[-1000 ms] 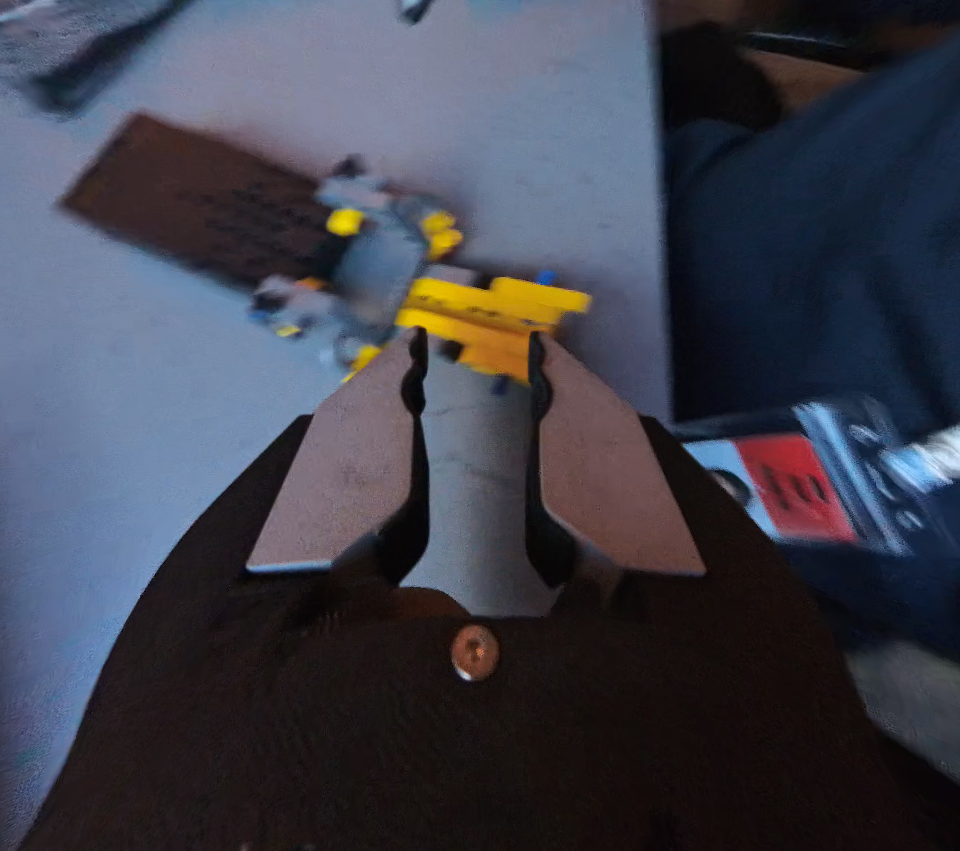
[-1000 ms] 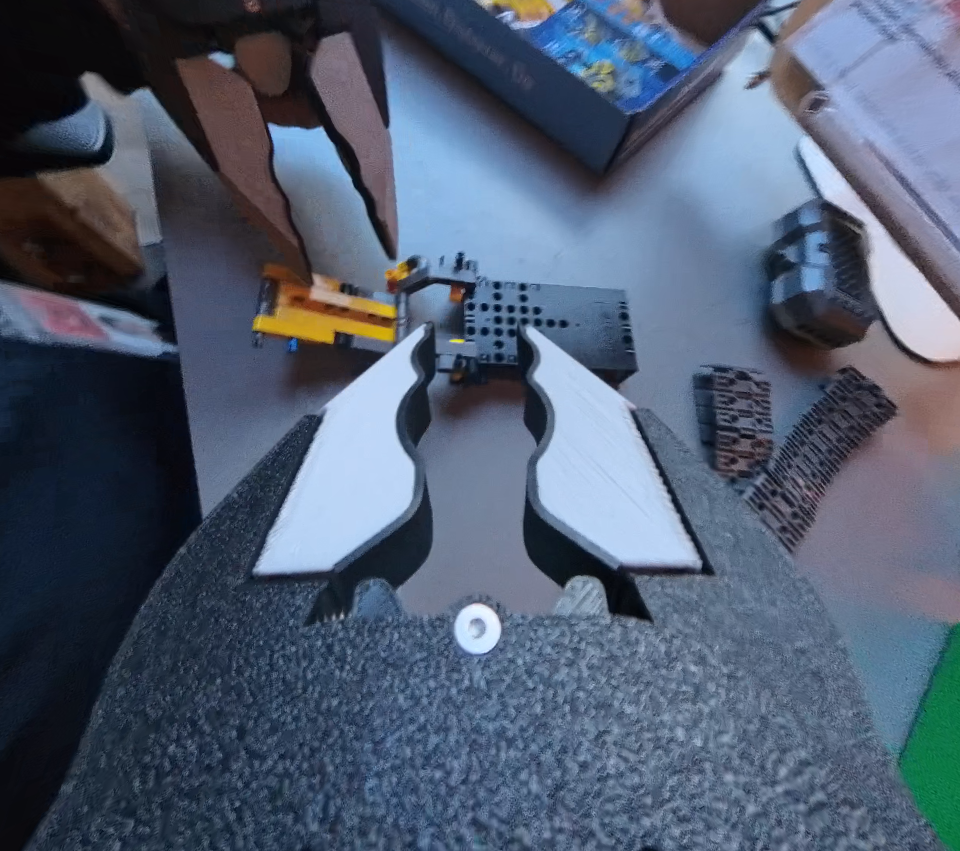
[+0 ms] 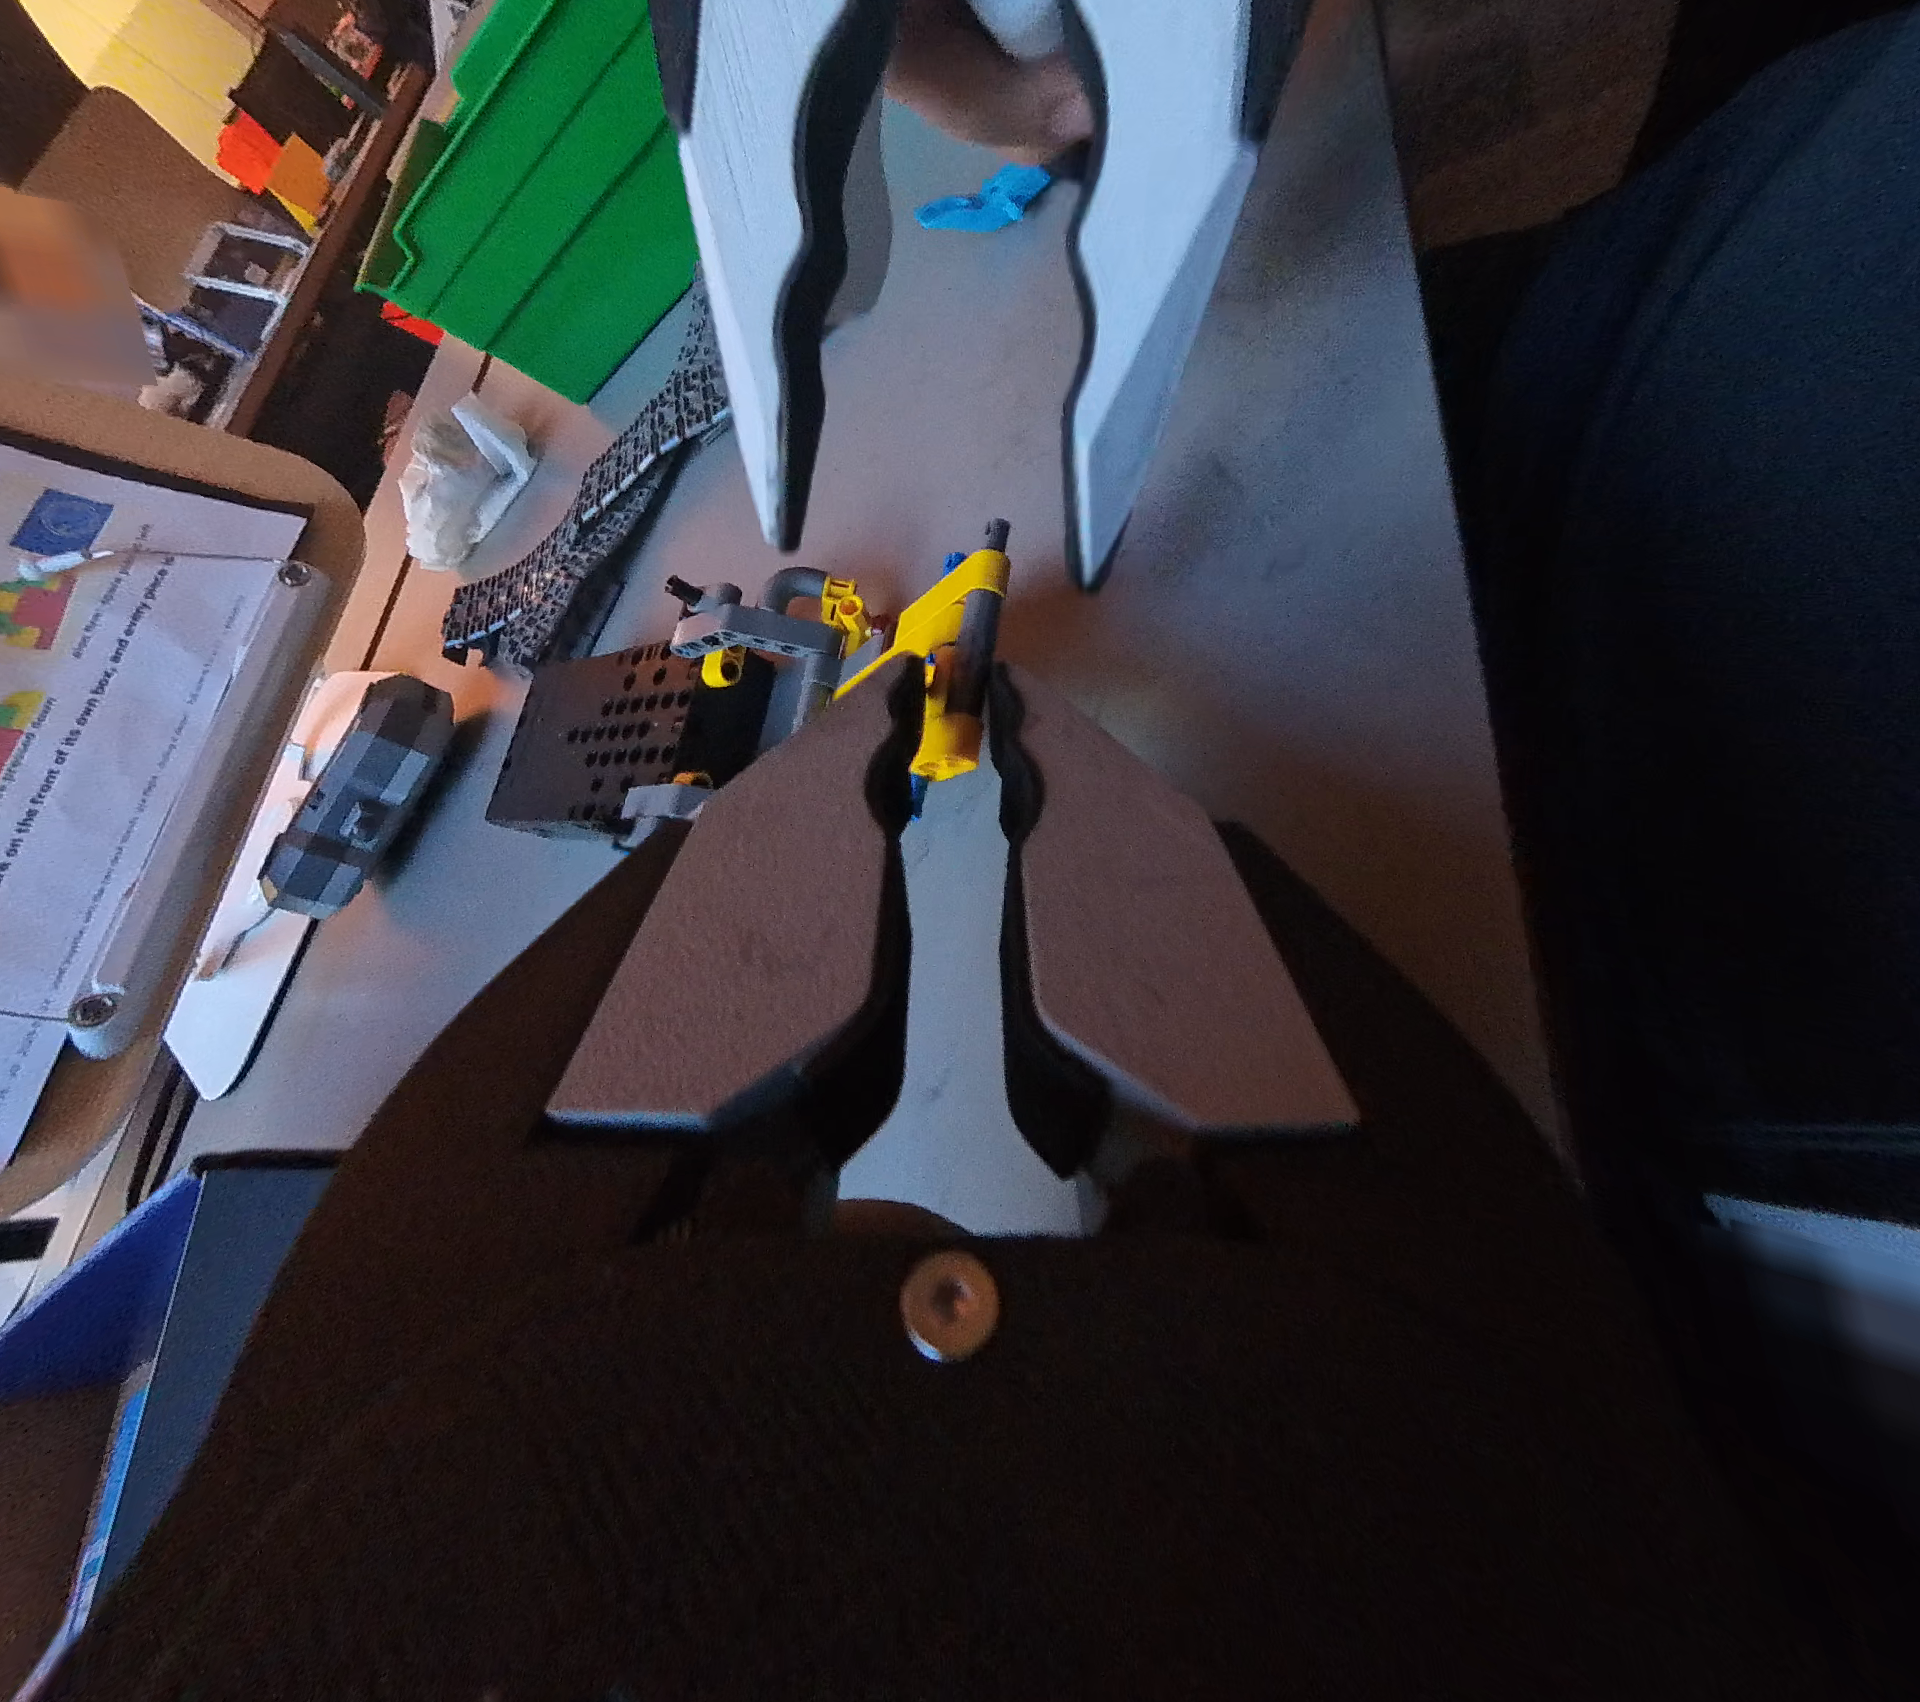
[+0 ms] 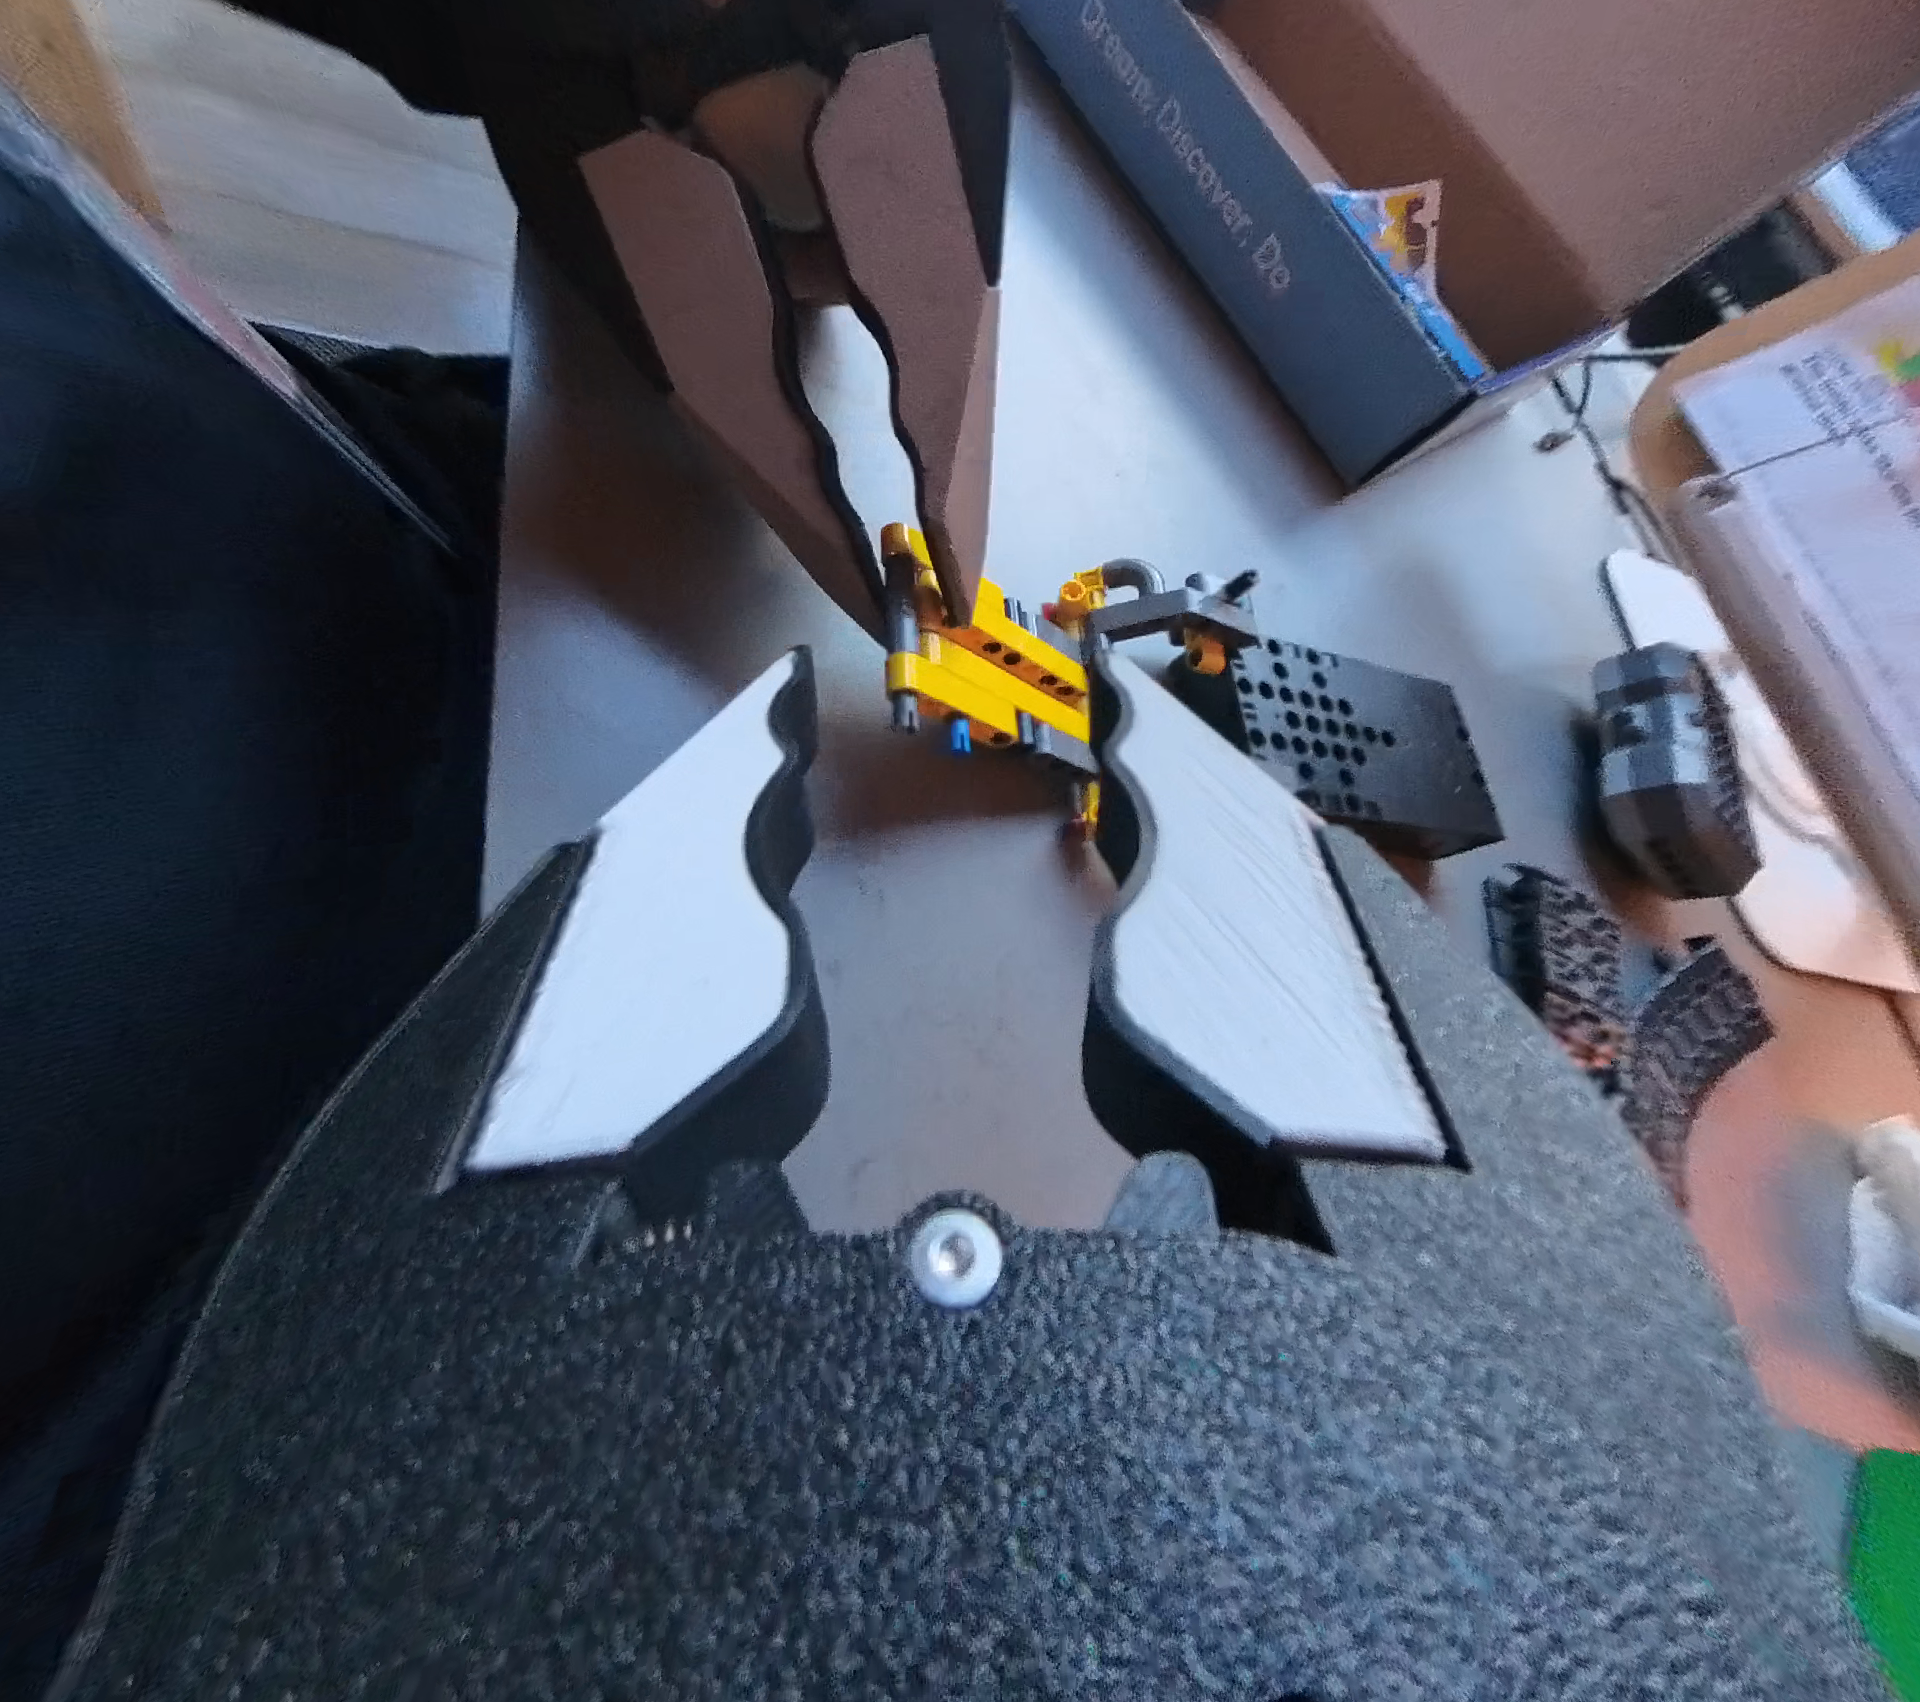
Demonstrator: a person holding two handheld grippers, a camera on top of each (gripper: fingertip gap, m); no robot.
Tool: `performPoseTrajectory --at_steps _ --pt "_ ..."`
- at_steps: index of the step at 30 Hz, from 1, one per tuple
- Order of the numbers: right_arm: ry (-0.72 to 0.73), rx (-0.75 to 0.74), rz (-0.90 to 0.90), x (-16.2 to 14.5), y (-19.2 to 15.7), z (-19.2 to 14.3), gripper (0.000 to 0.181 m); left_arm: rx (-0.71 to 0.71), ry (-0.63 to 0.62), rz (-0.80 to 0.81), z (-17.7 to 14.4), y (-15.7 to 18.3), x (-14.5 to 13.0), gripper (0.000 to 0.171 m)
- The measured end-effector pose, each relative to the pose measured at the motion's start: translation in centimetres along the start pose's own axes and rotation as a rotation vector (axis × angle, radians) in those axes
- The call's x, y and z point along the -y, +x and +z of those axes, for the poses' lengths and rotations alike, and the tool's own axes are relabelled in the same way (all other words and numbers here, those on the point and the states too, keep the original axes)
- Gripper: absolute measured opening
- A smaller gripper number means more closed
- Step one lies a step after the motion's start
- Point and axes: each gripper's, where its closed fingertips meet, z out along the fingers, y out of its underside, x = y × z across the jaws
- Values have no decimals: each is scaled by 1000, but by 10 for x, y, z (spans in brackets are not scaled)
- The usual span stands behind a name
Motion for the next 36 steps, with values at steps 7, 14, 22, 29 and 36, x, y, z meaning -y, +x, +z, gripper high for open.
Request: performPoseTrajectory --at_steps 7,14,22,29,36 --pt "-65 -148 -250 -9 -3 17 13 17 27 5 0 1 6 9" --pt "-38 -181 -223 -10 0 15 8 101 -18 8 -1 -13 -4 50" --pt "-32 -177 -234 -12 -2 16 9 83 -24 110 -4 -6 -12 10" --pt "27 -70 -148 -6 -8 11 10 102 17 146 -3 -4 -3 18" --pt "78 60 -92 0 -19 4 14 64 23 179 -1 6 1 12"
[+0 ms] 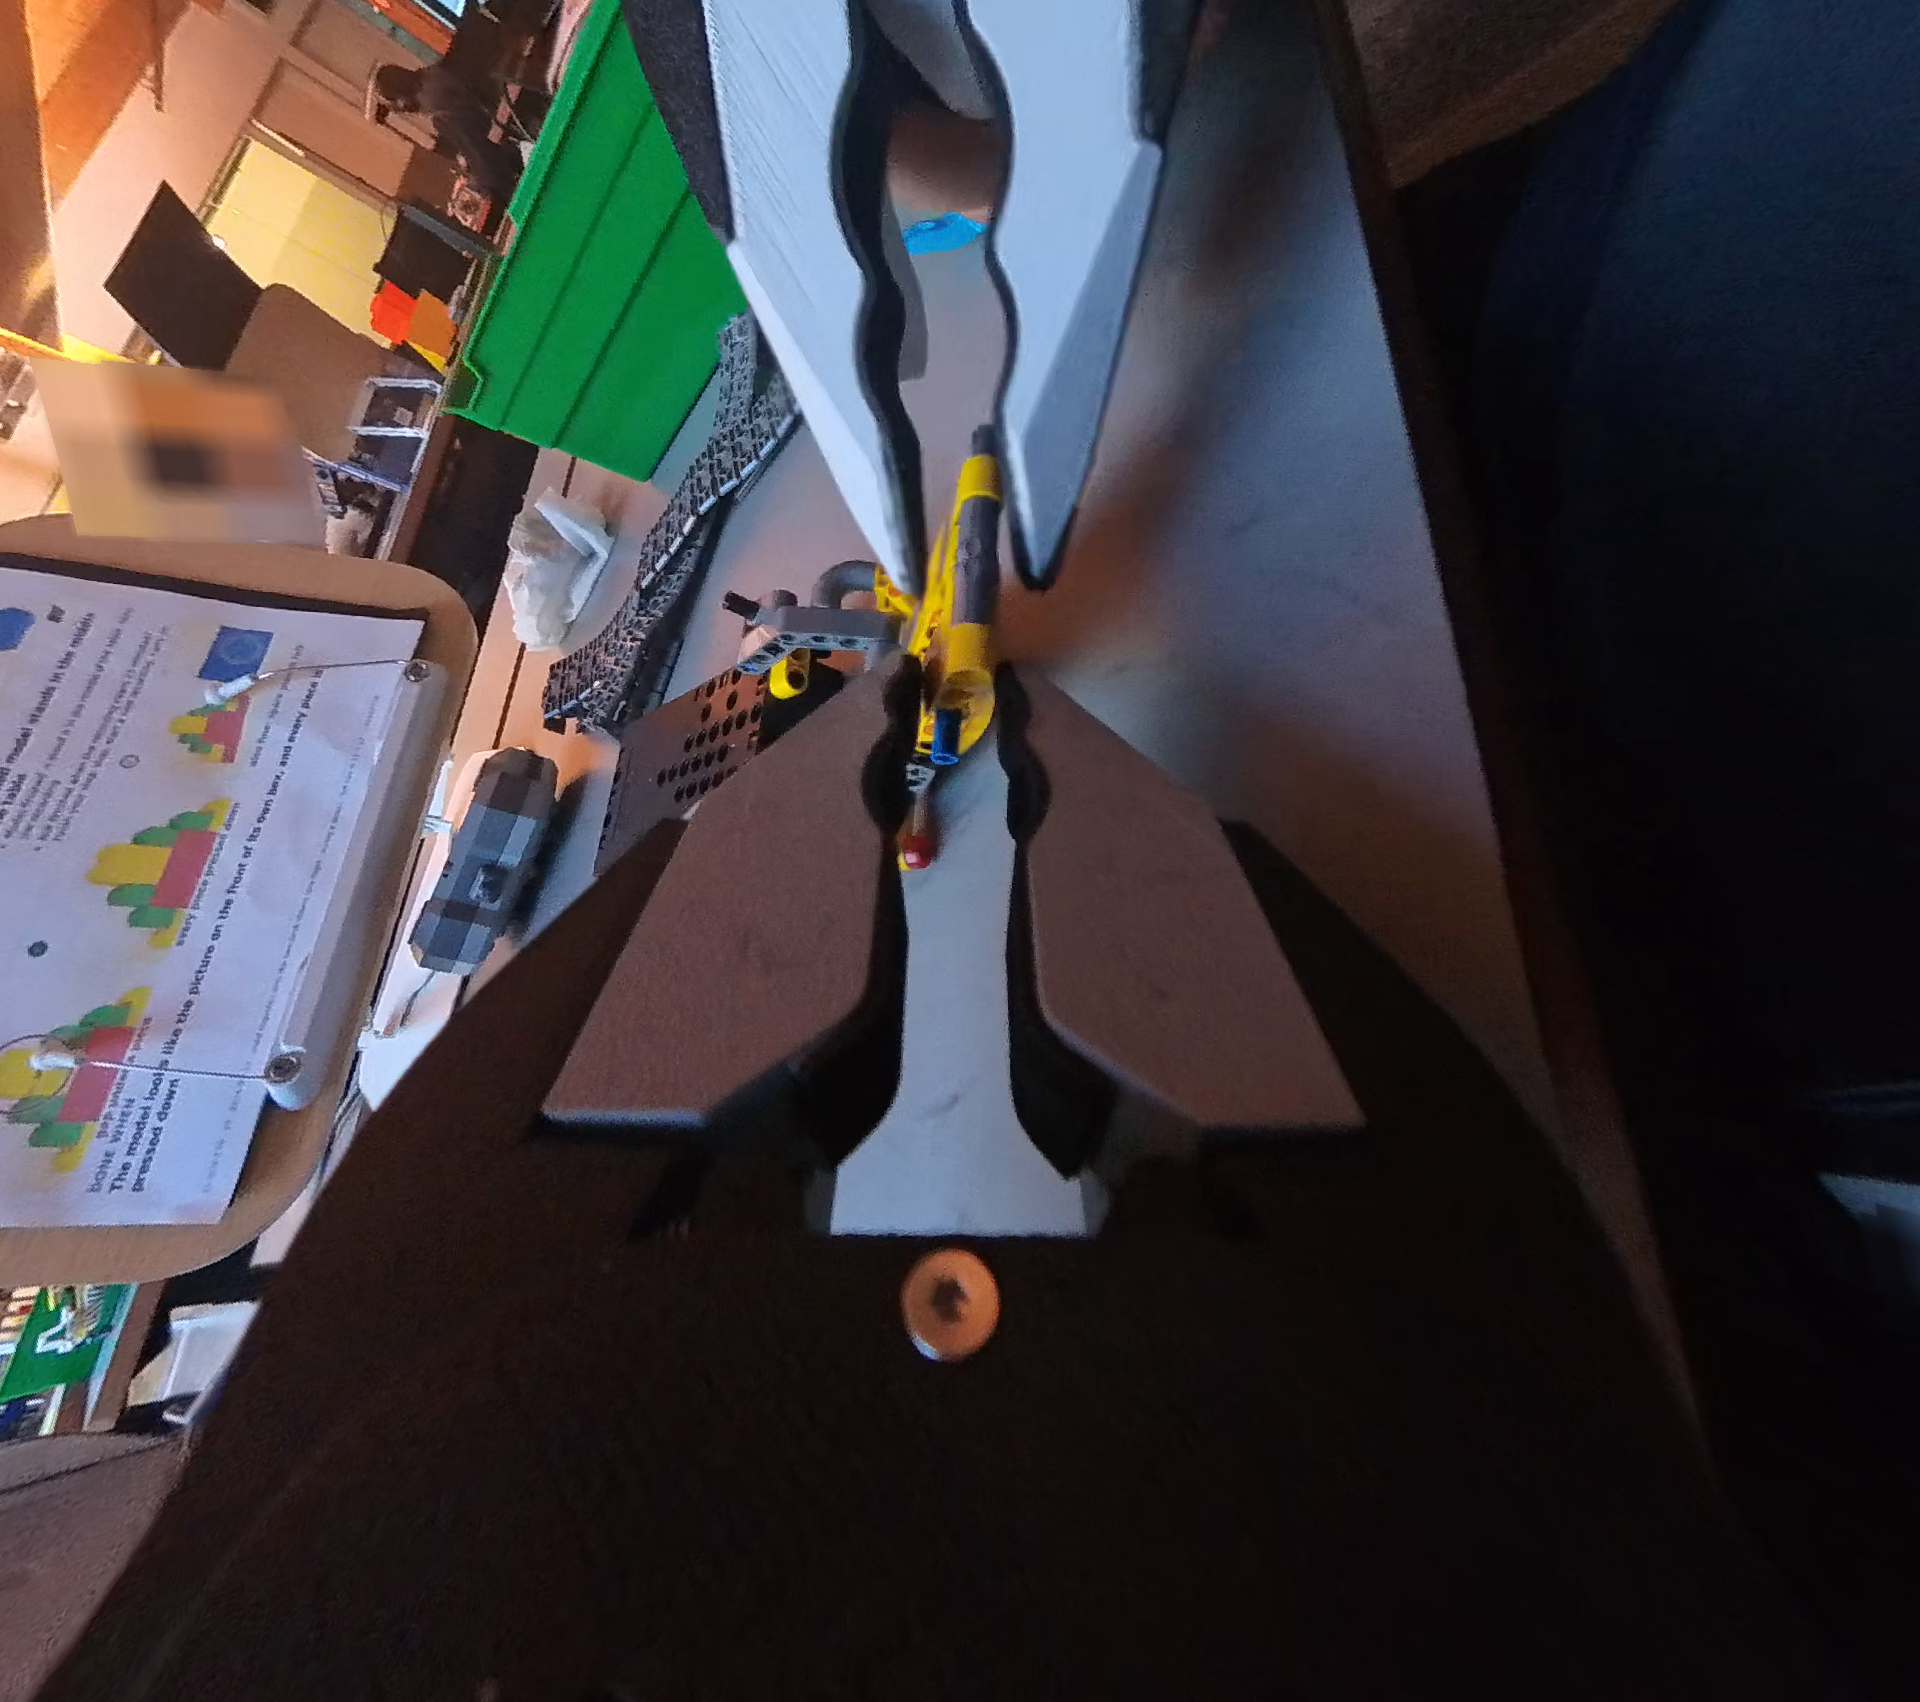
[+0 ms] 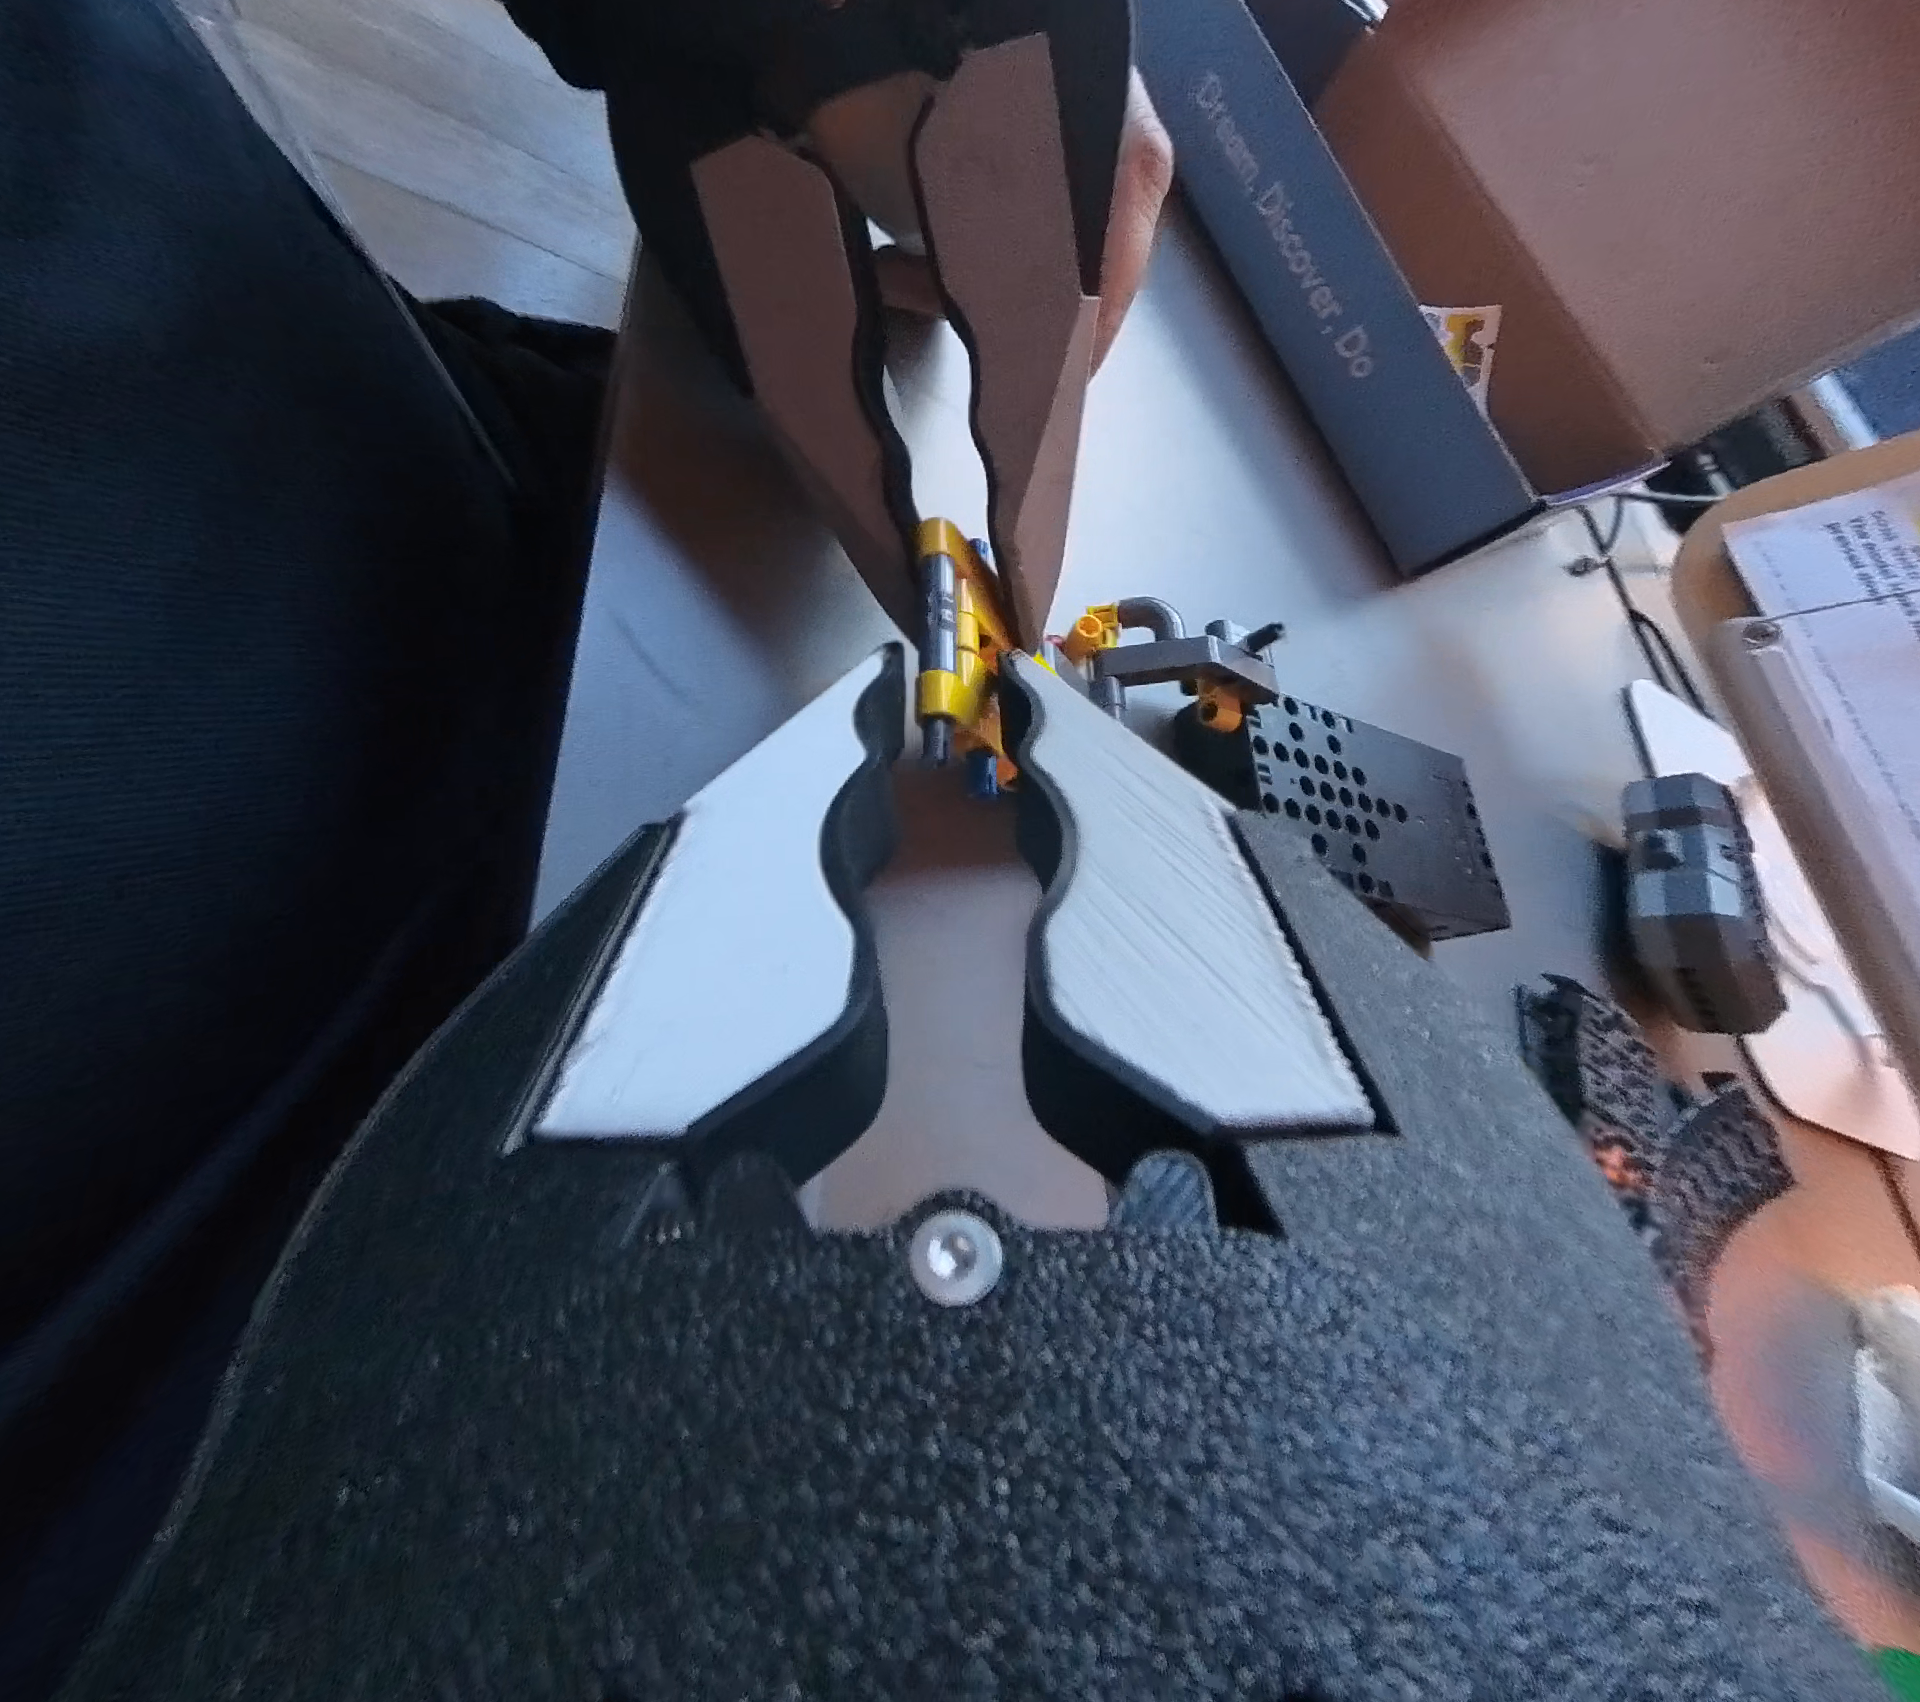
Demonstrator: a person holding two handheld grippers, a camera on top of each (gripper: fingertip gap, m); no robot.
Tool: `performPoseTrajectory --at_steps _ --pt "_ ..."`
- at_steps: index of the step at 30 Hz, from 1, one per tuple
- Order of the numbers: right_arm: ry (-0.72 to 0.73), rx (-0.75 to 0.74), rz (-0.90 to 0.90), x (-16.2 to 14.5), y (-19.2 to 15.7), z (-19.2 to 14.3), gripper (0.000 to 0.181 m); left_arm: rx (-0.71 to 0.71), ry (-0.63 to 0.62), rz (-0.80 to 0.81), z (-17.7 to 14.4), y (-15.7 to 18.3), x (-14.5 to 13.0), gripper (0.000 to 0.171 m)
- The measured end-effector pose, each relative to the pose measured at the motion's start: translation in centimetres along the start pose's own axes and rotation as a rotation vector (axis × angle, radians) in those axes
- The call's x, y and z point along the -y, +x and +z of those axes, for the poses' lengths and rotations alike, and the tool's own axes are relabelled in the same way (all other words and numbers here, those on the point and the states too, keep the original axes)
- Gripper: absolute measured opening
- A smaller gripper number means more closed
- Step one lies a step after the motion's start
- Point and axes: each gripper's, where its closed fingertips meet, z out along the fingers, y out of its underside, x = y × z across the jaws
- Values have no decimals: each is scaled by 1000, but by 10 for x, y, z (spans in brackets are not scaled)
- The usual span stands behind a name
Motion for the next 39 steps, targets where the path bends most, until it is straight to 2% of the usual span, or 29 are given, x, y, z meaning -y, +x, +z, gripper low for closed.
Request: performPoseTrajectory --at_steps 2,4,6,8,10,14,17,21,23,24,26,28,29,31,32,33,35,37,38,39 --pt "47 -15 91 5 10 -6 21 0 -4 -34 0 -2 0 12" --pt "82 -5 205 6 19 -14 46 -17 -3 -92 -1 -5 0 12" --pt "95 -16 316 3 31 -18 59 -20 -1 -147 -1 -10 0 18" --pt "99 -60 405 -2 45 -21 68 -37 1 -178 -1 -11 -1 30" --pt "101 -99 480 -7 57 -23 76 -97 6 -190 -2 -4 1 51" --pt "80 -155 628 -24 77 -28 74 -238 -26 -265 -6 10 -2 70" --pt "30 -216 675 -39 87 -31 65 -251 -8 -345 -7 4 -1 71" --pt "29 -190 733 -44 89 -31 59 -242 80 -465 -14 -12 3 66" --pt "47 -184 761 -45 92 -33 59 -193 130 -552 -18 -28 2 59" --pt "58 -185 769 -45 93 -33 59 -153 141 -607 -19 -38 -2 62" --pt "71 -179 759 -43 92 -34 69 -81 141 -709 -20 -55 -11 88" --pt "82 -167 734 -39 90 -34 71 -31 126 -779 -19 -65 -20 99" --pt "80 -166 726 -38 89 -34 74 -9 109 -791 -18 -68 -24 99" --pt "61 -178 733 -42 90 -33 99 42 55 -778 -14 -70 -31 96" --pt "53 -184 740 -43 91 -32 106 60 31 -762 -13 -70 -33 81" --pt "48 -192 746 -45 92 -32 104 90 5 -754 -12 -72 -36 78" --pt "42 -198 747 -46 92 -32 82 92 3 -749 -12 -72 -36 69" --pt "35 -194 740 -46 91 -31 65 61 45 -781 -14 -72 -33 80" --pt "36 -173 732 -44 88 -30 67 12 91 -795 -17 -70 -27 91" --pt "38 -147 728 -42 85 -29 80 -42 145 -804 -20 -68 -20 97"
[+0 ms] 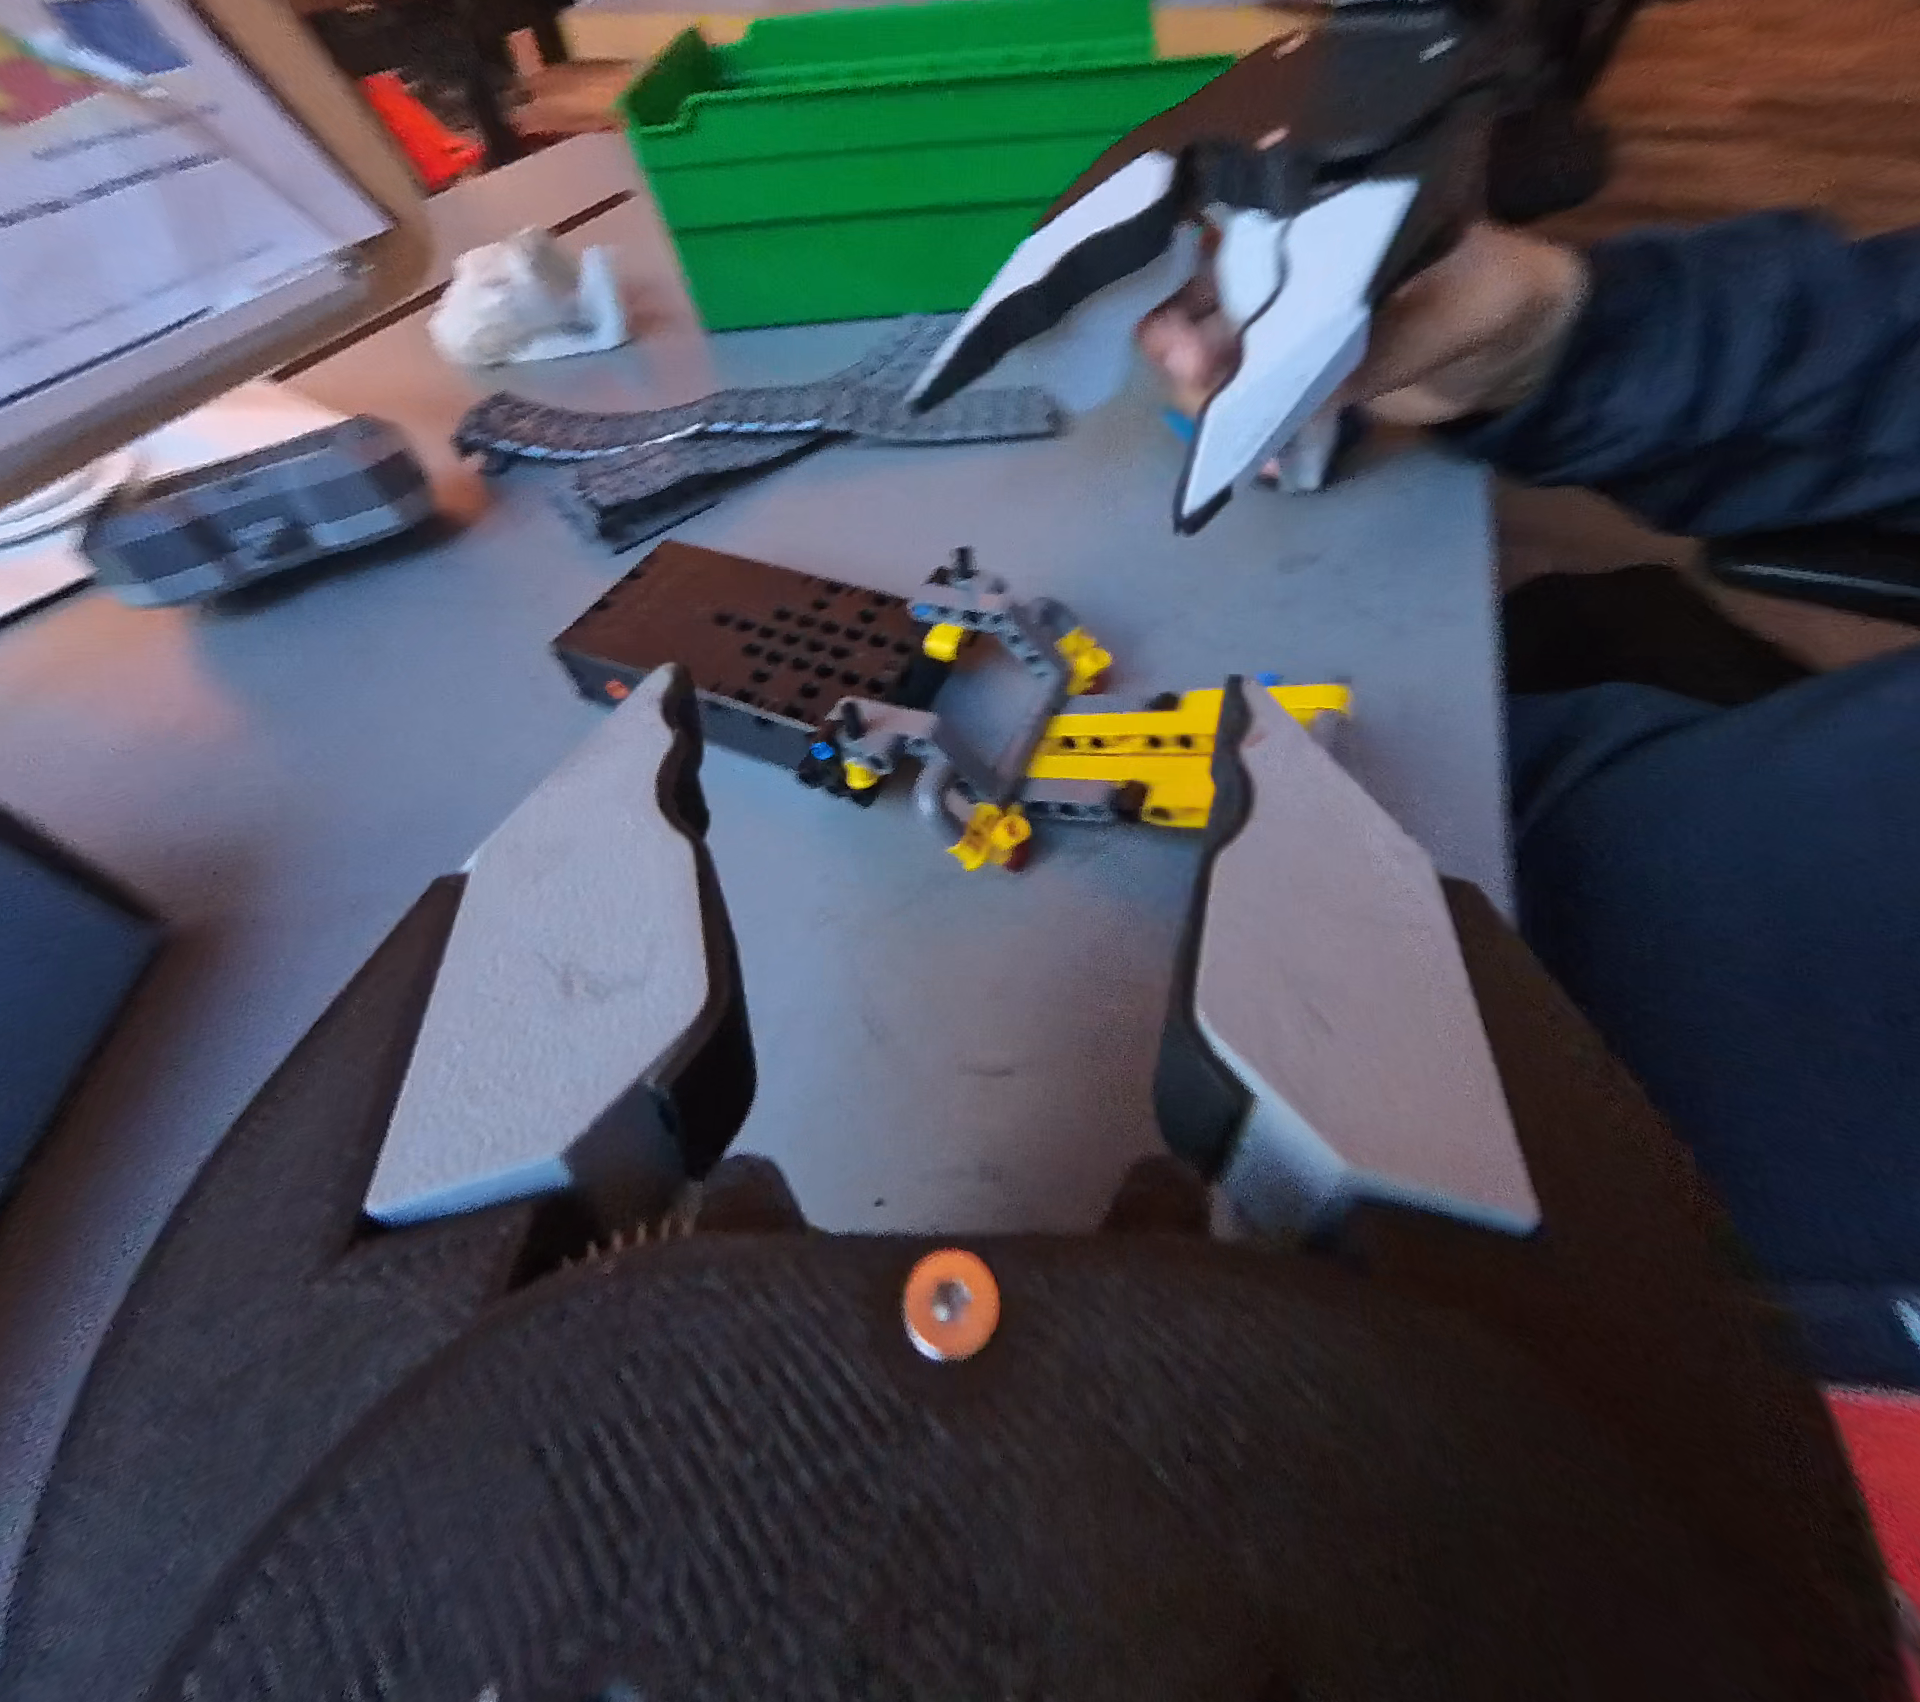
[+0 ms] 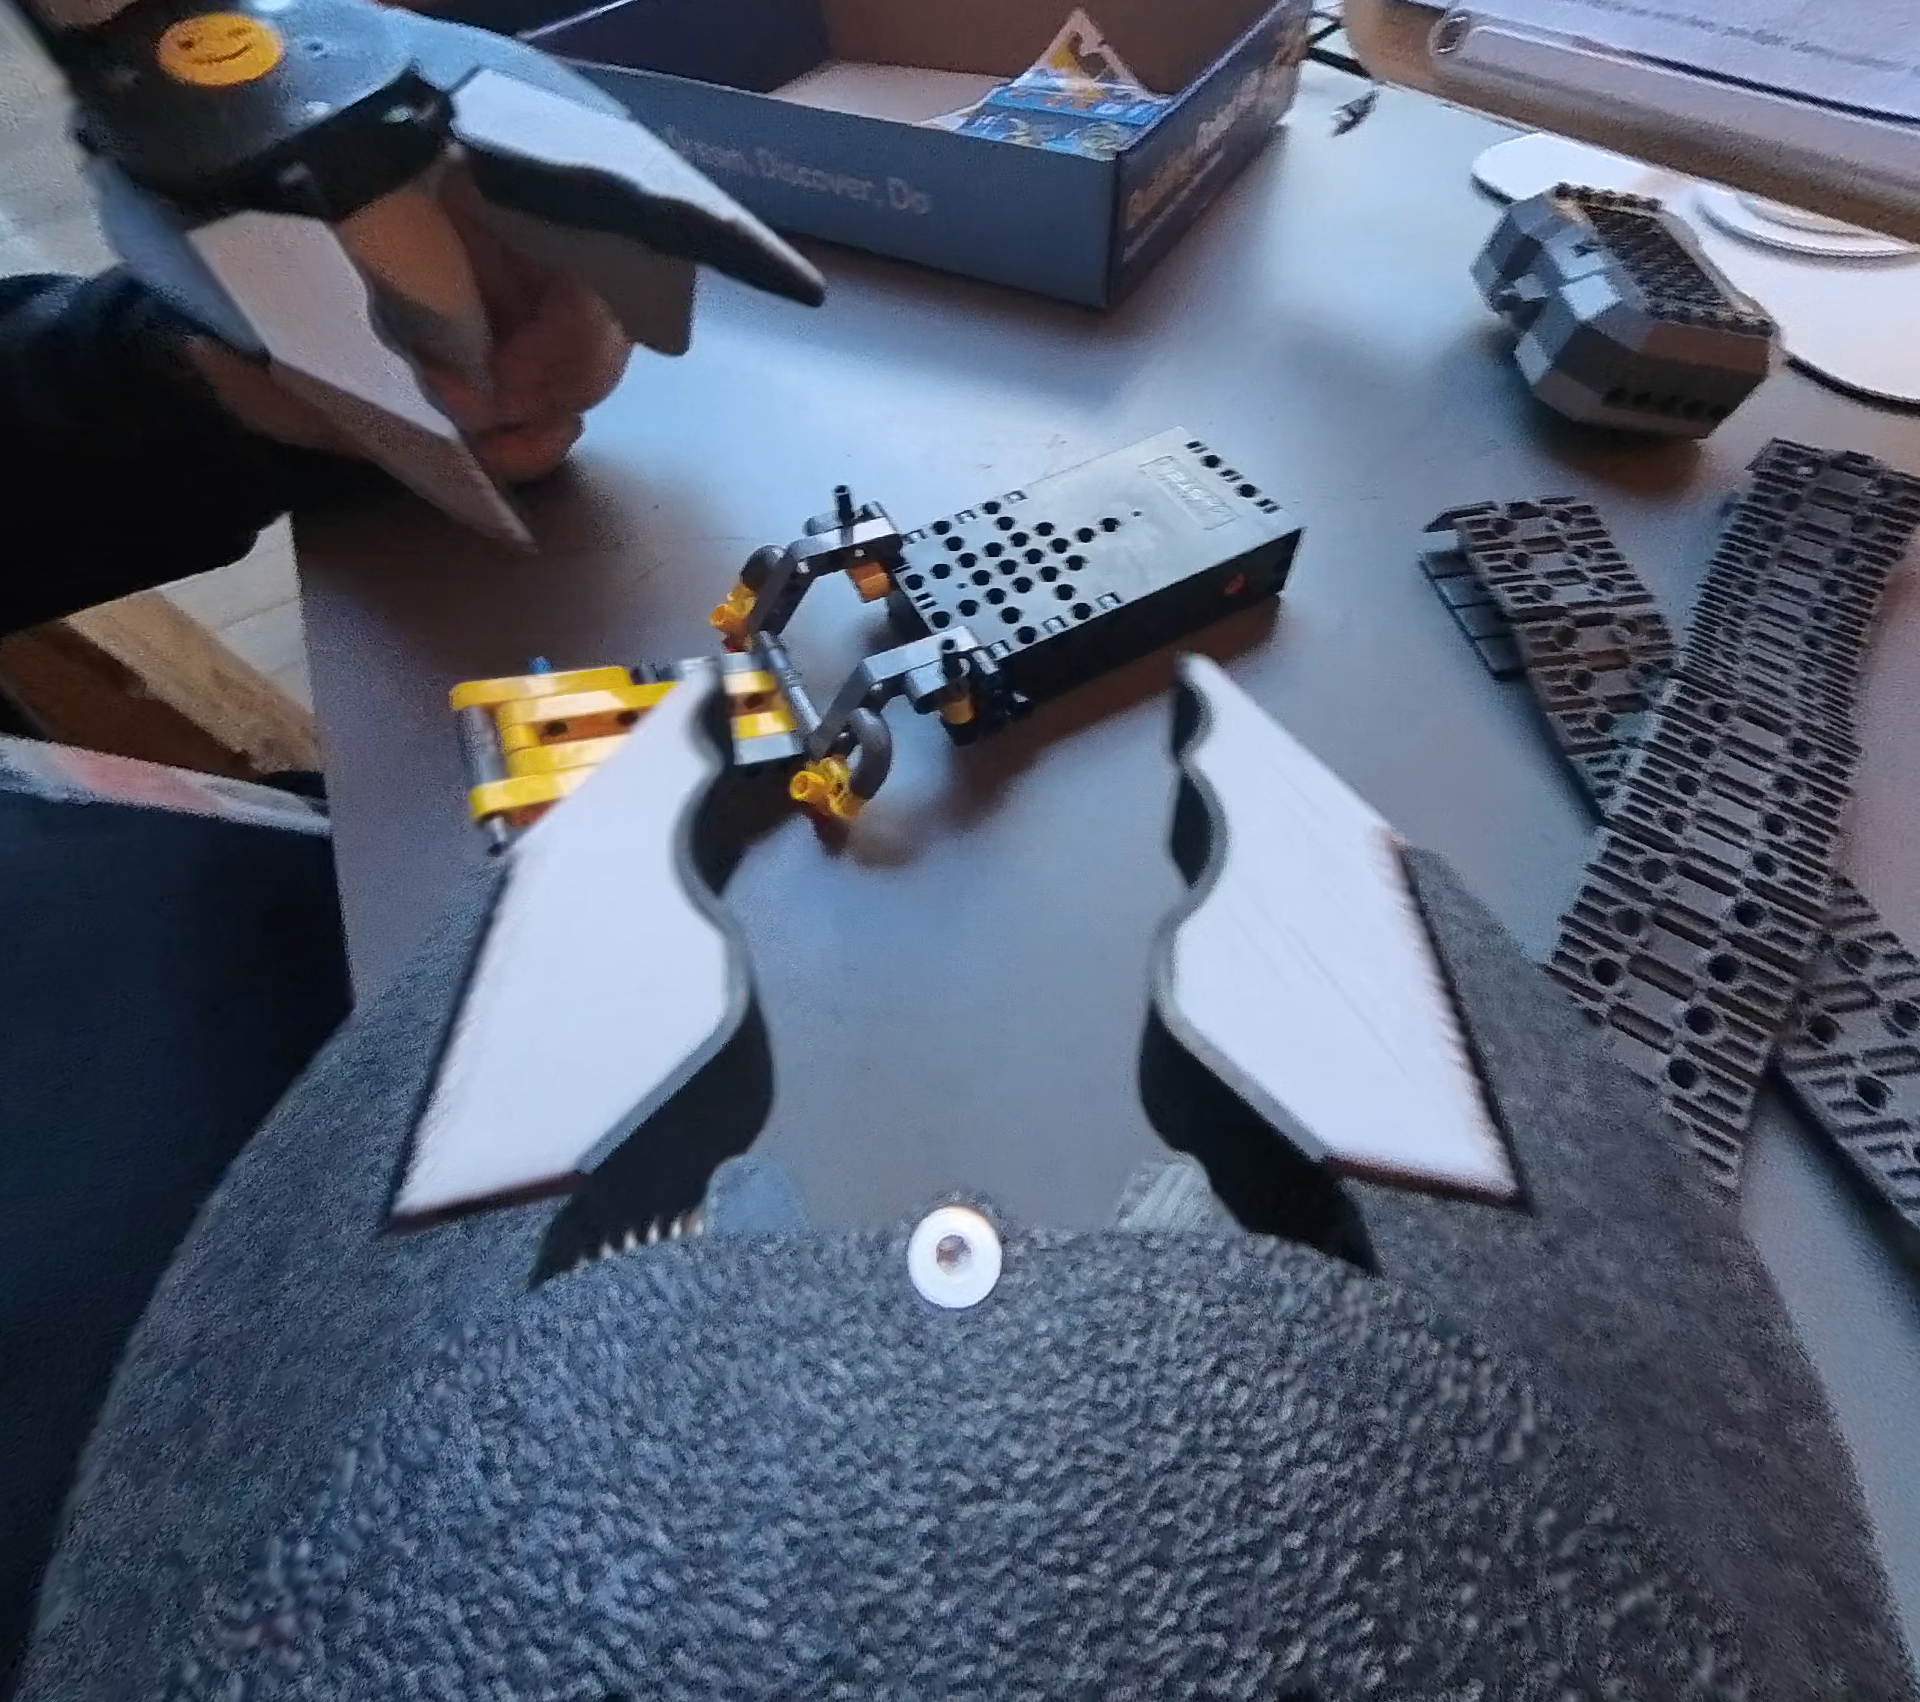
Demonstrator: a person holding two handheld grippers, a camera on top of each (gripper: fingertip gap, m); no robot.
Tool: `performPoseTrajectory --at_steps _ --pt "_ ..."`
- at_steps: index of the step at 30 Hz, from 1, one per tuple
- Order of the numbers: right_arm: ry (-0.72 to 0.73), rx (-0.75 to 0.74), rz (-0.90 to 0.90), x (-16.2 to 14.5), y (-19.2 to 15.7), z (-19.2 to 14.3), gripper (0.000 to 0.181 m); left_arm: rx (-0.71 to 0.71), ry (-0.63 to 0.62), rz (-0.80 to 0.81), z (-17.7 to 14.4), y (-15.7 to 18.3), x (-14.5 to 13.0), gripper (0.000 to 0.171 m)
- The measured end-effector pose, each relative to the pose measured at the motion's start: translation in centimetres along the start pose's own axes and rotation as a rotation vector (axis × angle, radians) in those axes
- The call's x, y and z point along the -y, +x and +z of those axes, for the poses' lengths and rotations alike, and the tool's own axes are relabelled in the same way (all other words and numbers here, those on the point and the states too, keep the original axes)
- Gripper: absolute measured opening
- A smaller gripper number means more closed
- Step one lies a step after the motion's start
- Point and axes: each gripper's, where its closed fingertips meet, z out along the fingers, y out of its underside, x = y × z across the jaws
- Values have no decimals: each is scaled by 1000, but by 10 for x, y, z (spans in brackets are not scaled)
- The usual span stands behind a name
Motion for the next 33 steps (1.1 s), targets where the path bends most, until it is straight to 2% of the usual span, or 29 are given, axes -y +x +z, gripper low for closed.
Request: performPoseTrajectory --at_steps 1,2,3,4,5,6,8,10,11,13,15,16,17,18,19,21,26,28,29,31,32,33 --pt "-6 19 6 -1 -2 1 100 -51 28 -9 -3 5 3 93" --pt "-13 42 19 -2 -4 1 116 -58 39 -28 -4 4 5 80" --pt "-19 84 34 -3 -9 1 116 -11 30 -63 -3 -5 3 60" --pt "-19 129 49 -3 -14 -1 110 33 15 -96 -2 -14 1 33" --pt "-14 152 71 -2 -15 -2 105 61 -8 -120 0 -19 -2 27" --pt "-8 157 96 -2 -14 -3 96 50 -34 -130 3 -19 -5 28" --pt "3 141 148 -1 -9 -6 27 5 -86 -118 7 -12 -12 33" --pt "-22 101 180 -6 -2 -5 38 49 -82 -78 7 -14 -10 21" --pt "-29 98 176 -7 -3 -4 61 72 -62 -54 6 -14 -7 18" --pt "4 72 129 -2 -3 -6 67 84 -30 -28 2 -13 -3 13" --pt "20 61 100 1 -4 -7 102 68 -16 -30 0 -11 -1 16" --pt "13 72 94 0 -6 -6 120 52 -22 -33 1 -10 -2 26" --pt "-2 85 89 -2 -8 -5 129 58 -44 -44 2 -11 -6 55" --pt "-24 79 90 -5 -8 -3 129 78 -72 -52 5 -15 -9 97" --pt "-48 61 90 -8 -7 0 128 76 -98 -44 7 -14 -13 121" --pt "-61 50 67 -8 -9 2 124 37 -118 -1 9 -5 -15 121" --pt "-54 55 -17 -6 -19 3 119 104 -191 88 15 -5 -24 119" --pt "-53 59 -5 -6 -19 3 119 131 -188 109 16 -7 -23 109" --pt "-47 87 0 -6 -22 2 114 133 -167 119 15 -5 -20 99" --pt "-41 113 2 -5 -24 -1 105 119 -127 138 12 -1 -15 97" --pt "-37 111 -6 -5 -24 -2 87 118 -113 134 11 -1 -13 89" --pt "-33 122 -30 -5 -26 -3 65 114 -103 124 10 -2 -12 71"
